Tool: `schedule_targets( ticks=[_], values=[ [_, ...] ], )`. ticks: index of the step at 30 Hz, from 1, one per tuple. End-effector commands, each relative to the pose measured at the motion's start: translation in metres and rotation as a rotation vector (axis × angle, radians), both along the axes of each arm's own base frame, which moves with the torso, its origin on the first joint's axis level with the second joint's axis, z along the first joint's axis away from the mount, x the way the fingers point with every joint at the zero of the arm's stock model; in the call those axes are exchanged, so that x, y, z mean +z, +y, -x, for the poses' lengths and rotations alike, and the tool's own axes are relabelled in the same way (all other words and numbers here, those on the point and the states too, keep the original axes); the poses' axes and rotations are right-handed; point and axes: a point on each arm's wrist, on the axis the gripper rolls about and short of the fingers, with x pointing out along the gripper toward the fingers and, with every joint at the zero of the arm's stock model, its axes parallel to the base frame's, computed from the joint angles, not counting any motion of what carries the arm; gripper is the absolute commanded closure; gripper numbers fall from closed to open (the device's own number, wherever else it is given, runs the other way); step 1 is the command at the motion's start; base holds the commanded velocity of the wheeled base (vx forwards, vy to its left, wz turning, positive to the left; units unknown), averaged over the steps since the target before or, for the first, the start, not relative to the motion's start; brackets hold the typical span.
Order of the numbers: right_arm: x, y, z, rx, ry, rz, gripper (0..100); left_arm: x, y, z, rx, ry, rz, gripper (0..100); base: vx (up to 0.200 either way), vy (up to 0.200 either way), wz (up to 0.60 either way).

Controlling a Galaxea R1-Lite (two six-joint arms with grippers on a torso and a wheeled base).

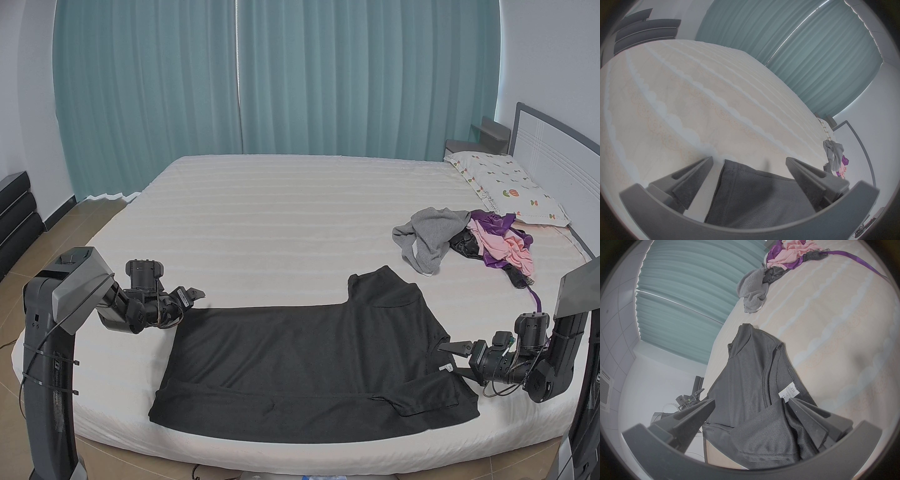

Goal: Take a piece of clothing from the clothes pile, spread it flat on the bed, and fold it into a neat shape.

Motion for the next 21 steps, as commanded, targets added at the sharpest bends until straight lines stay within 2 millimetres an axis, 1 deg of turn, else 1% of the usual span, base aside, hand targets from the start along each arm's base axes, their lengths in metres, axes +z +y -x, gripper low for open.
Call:
schedule_targets(
  ticks=[1,9,14,16,17,18,21],
  values=[
    [0.000,0.000,0.000,0.001,0.001,0.000,0,-0.001,-0.002,0.003,-0.004,0.014,0.004,100,0.000,0.000,0.00],
    [0.000,0.000,-0.001,-0.002,-0.001,-0.002,0,-0.001,-0.002,0.002,-0.004,0.006,0.002,100,0.000,0.000,0.00],
    [0.004,-0.001,-0.004,-0.009,-0.025,0.003,0,0.009,0.008,0.002,0.032,-0.014,0.015,100,0.000,0.000,0.00],
    [0.006,-0.001,-0.005,-0.015,-0.034,0.007,0,0.011,0.008,0.002,0.042,-0.015,0.026,100,0.000,0.000,0.00],
    [0.009,-0.002,-0.012,-0.034,-0.062,0.024,0,0.018,0.009,0.001,0.065,-0.026,0.057,100,0.000,0.000,0.00],
    [0.010,-0.002,-0.012,-0.037,-0.064,0.026,0,0.018,0.009,0.001,0.066,-0.026,0.058,100,0.000,0.000,0.00],
    [0.010,0.001,-0.027,-0.066,-0.097,0.056,0,0.026,0.011,0.001,0.088,-0.034,0.088,100,0.000,0.000,0.00]
  ],
)
